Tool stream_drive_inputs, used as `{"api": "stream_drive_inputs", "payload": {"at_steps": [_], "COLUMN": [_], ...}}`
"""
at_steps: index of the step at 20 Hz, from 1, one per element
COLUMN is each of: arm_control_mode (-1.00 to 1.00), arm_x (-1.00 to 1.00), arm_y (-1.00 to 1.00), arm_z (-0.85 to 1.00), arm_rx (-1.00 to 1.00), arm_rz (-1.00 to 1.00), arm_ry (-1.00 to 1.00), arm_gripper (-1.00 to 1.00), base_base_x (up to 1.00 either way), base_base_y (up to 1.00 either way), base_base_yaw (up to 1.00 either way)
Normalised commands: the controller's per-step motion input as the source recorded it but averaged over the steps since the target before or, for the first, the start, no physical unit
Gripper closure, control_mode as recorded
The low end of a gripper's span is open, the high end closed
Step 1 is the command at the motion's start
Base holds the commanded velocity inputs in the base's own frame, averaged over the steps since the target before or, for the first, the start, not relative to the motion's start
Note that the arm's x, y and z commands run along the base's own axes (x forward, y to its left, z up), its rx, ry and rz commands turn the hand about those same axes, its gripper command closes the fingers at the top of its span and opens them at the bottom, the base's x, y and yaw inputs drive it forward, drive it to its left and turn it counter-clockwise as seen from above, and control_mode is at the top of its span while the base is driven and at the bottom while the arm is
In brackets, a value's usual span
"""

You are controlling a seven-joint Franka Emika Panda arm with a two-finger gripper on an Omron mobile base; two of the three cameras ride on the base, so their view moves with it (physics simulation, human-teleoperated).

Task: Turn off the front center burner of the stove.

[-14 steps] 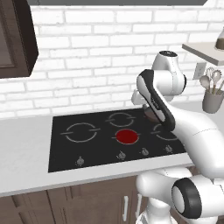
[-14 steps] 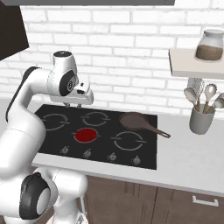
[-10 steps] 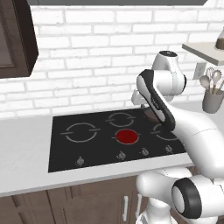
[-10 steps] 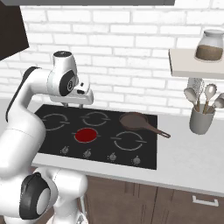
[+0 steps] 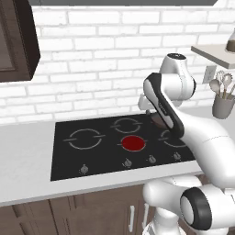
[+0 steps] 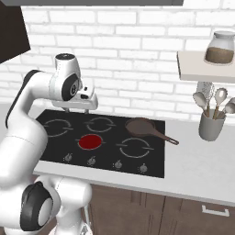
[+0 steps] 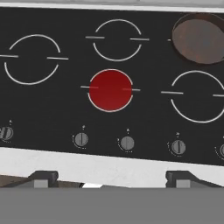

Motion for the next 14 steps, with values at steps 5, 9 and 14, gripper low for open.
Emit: {"api": "stream_drive_inputs", "payload": {"at_steps": [5,9,14], "arm_control_mode": [-1.00,-1.00,-1.00], "arm_x": [-0.33,-0.39,-0.21], "arm_y": [0.06,0.10,0.17], "arm_z": [-0.39,-0.48,-0.48], "arm_rx": [0.00,0.00,0.00], "arm_rz": [0.00,0.00,0.00], "arm_ry": [0.07,0.12,0.18], "arm_gripper": [-1.00,-1.00,-1.00], "base_base_x": [0.00,0.00,0.00], "base_base_y": [0.00,0.00,0.00], "base_base_yaw": [0.00,0.00,0.00]}}
